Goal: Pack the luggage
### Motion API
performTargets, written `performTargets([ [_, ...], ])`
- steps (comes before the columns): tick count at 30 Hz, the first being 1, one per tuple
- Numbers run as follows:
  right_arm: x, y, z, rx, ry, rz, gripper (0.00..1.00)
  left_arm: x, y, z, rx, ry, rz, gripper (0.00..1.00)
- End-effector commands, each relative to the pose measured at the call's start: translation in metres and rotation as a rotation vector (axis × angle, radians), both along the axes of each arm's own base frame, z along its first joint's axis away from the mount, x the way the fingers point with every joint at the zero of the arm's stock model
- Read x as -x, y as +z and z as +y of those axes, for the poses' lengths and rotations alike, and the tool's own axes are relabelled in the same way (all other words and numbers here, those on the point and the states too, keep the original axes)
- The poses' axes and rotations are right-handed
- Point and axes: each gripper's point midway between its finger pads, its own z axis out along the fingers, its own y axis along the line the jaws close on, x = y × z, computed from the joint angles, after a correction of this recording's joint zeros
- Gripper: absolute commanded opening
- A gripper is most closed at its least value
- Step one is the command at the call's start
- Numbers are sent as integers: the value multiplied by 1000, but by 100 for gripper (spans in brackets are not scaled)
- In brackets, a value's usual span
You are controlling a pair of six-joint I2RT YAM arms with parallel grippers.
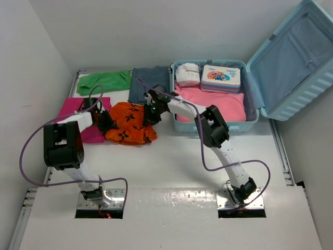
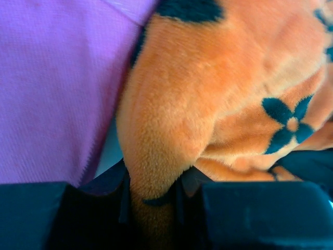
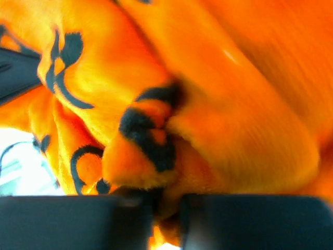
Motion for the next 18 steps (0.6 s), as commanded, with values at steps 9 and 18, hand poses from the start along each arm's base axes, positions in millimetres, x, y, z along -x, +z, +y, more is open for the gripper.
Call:
performTargets([
  [9,26,181,-7,-271,139,-217,0,-30,161,-70,44,-290,-524,0],
  [18,14,260,-118,-191,-1,-469,0,-11,294,-170,102,-547,-949,0],
])
